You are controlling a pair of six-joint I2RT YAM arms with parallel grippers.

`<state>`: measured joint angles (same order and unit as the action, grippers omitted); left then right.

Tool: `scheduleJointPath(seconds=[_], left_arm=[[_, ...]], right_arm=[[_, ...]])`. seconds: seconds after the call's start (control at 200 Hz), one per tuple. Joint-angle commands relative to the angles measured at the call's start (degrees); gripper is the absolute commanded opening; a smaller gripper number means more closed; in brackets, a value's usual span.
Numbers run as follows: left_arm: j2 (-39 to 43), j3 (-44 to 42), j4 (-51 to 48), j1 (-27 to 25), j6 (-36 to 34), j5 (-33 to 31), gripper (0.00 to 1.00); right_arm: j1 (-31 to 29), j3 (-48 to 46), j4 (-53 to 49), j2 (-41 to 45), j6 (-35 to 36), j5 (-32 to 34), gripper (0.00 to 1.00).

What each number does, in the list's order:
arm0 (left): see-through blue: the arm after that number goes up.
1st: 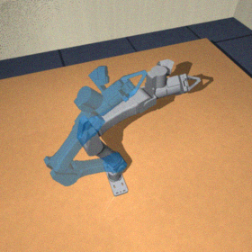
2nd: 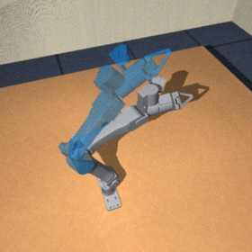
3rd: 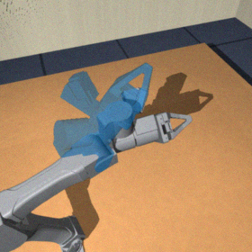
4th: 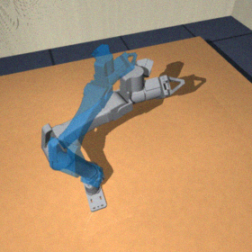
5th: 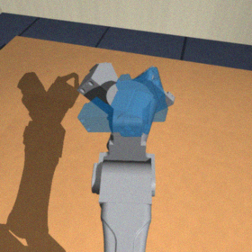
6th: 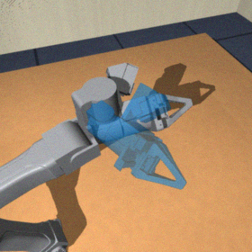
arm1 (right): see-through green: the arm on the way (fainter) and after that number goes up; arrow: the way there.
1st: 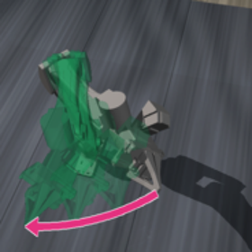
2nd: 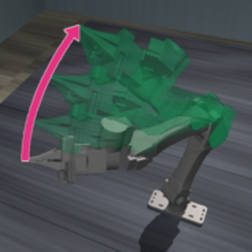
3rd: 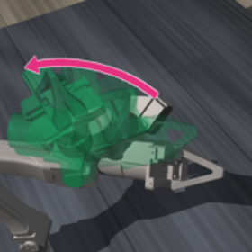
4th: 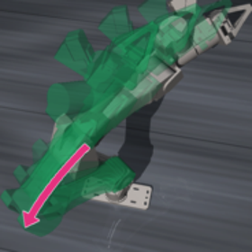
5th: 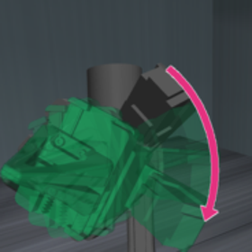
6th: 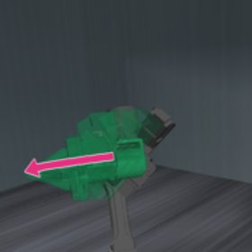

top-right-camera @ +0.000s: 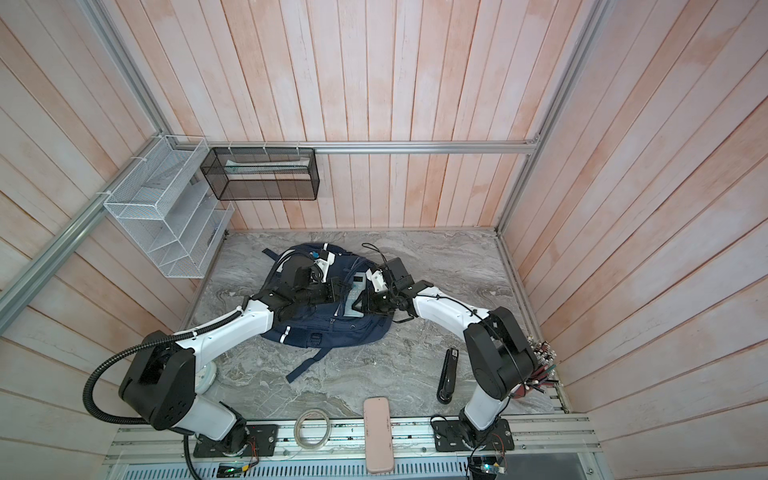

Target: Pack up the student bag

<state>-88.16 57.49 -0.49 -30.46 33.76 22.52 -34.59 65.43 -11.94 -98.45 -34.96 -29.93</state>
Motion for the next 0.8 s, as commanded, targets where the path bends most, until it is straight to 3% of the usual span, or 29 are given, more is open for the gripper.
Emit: scheduleJointPath(seconds=[0.0, 0.17, 0.33, 0.41, 0.49, 0.63, 0.795], left_arm=[[2.11, 1.34, 2.22, -1.52, 0.08, 3.44, 0.0], [1.87, 0.9, 1.91, -1.68, 0.24, 3.24, 0.0], [1.74, 0.67, 1.81, -1.66, 0.32, 2.87, 0.04], [1.76, 0.55, 1.81, -1.92, 0.43, 3.12, 0.18], [2.6, -0.14, 1.8, -2.22, 0.77, 3.3, 0.41], [7.96, -4.02, 2.43, -2.15, 1.55, 3.37, 0.55], [18.78, -12.25, -2.55, -0.85, 1.7, -2.62, 0.67]], right_arm=[[-0.39, 5.34, 4.85, -4.4, 1.28, -1.83, 0.47], [-0.55, 8.91, 5.85, -7.83, 1.91, 1.97, 0.48], [-0.61, 2.71, 5.39, -1.41, 2.1, 4.99, 0.5], [-0.64, -2.79, 3.58, 4.79, 2.09, 10.97, 0.56], [-1.0, -8.56, 2.22, 11.96, 2.18, 16.7, 0.63], [-4.67, -16.37, 0.28, 21.3, 2.35, 26.57, 0.66], [-15.79, -20.16, 2.12, 23.21, -1.74, 36.39, 0.68]])
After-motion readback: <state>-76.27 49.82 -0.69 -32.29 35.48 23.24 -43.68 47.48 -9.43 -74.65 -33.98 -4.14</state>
